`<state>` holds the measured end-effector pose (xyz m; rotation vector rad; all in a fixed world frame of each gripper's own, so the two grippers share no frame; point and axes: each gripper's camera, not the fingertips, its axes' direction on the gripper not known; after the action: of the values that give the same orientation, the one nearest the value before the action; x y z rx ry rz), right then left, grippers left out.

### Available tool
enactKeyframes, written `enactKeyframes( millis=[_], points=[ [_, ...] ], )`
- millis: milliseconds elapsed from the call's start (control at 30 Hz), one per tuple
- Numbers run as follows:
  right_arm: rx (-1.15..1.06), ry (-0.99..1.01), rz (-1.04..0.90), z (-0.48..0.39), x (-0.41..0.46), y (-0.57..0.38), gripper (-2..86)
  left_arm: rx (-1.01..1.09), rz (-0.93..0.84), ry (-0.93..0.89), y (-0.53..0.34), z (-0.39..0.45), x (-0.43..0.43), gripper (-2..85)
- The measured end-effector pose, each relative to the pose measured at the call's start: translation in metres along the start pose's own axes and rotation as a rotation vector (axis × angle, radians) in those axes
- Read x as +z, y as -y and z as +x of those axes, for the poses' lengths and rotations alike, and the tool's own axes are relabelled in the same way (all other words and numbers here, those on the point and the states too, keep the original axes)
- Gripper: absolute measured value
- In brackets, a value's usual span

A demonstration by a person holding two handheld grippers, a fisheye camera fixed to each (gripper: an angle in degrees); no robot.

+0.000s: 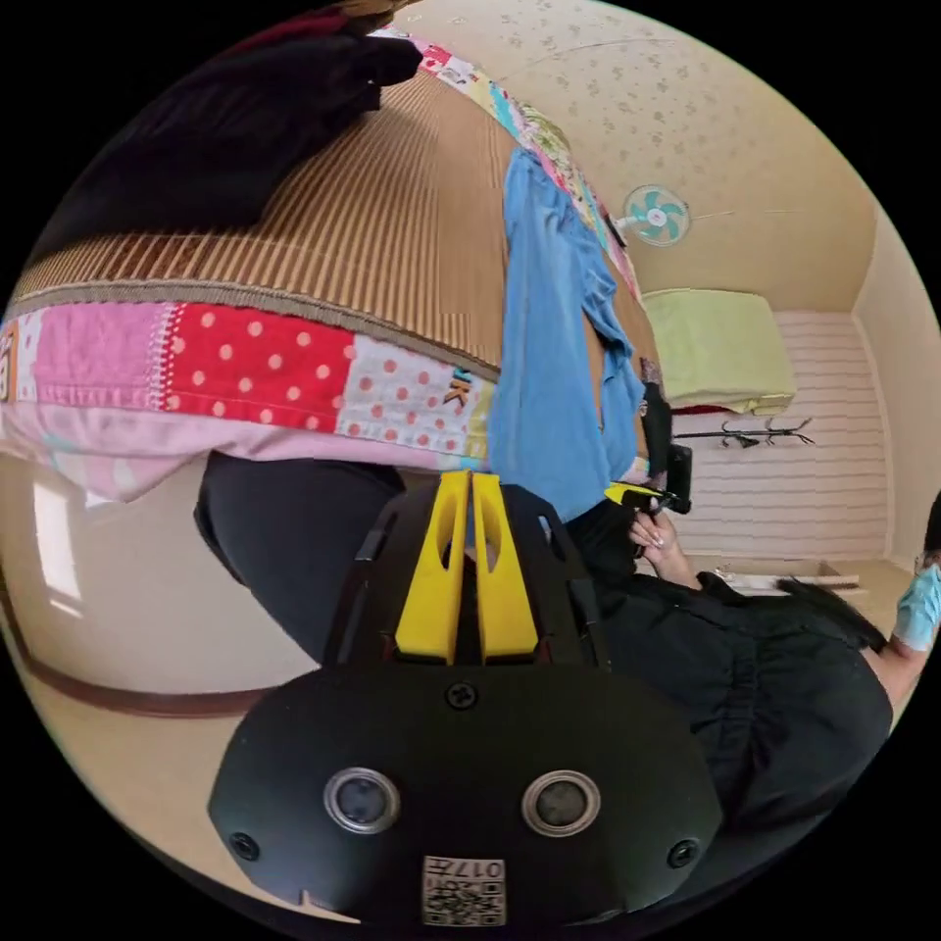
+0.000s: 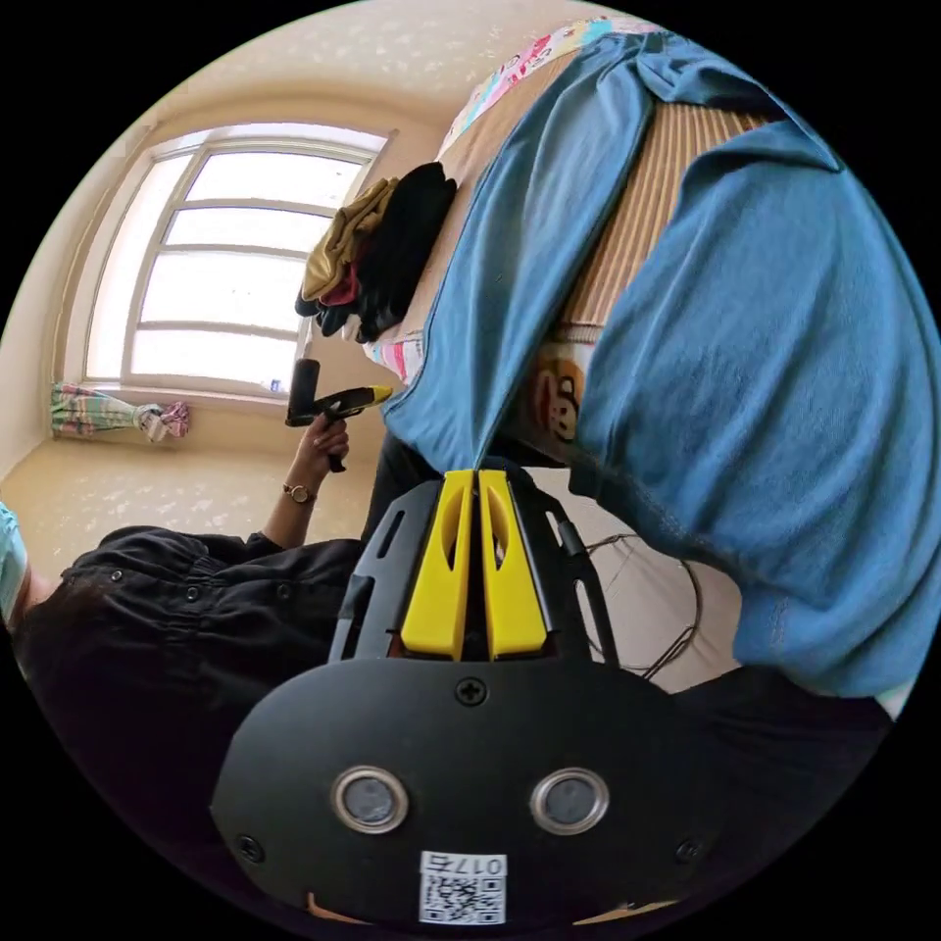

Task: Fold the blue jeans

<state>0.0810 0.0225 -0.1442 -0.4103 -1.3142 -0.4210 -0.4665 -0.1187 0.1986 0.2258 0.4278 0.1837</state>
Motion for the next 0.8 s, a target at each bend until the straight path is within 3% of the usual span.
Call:
enactKeyframes(
  millis=[67, 200, 300, 367, 400, 567, 633, 667, 700, 800],
  points=[
    [0.032, 0.005, 0.025, 0.000, -0.009, -0.026, 2.0, -0.067, 0.029, 0.107, -0.012, -0.002, -0.004, -0.7],
    [0.069, -0.037, 0.197, -0.008, -0.065, -0.076, 3.6, 0.045, 0.154, -0.063, -0.037, 0.035, -0.008, 0.9],
    [0.182, -0.289, 0.308, -0.008, -0.114, -0.117, 5.3, 0.252, 0.127, -0.178, -0.038, 0.101, 0.019, 4.7],
    [0.320, -0.526, 0.346, -0.002, -0.144, -0.143, 7.9, 0.399, 0.041, -0.223, -0.032, 0.153, 0.051, 5.7],
    [0.333, -0.542, 0.349, 0.001, -0.149, -0.147, 8.9, 0.465, -0.024, -0.232, -0.028, 0.186, 0.076, 6.9],
    [0.377, -0.378, 0.250, 0.054, -0.147, -0.150, 11.5, 0.603, -0.202, -0.097, -0.018, 0.286, 0.184, 11.1],
    [0.355, -0.260, 0.233, 0.061, -0.144, -0.150, 9.0, 0.629, -0.190, 0.164, -0.020, 0.307, 0.219, 8.2],
    [0.328, -0.171, 0.245, 0.060, -0.147, -0.155, 6.0, 0.653, -0.183, 0.197, -0.023, 0.311, 0.221, 6.6],
    [0.315, -0.133, 0.261, 0.058, -0.150, -0.160, 4.6, 0.656, -0.204, 0.208, -0.027, 0.312, 0.219, 3.9],
    [0.203, 0.004, 0.333, 0.033, -0.173, -0.203, 2.9, 0.662, -0.354, -0.053, -0.045, 0.300, 0.206, 0.7]
  ],
)
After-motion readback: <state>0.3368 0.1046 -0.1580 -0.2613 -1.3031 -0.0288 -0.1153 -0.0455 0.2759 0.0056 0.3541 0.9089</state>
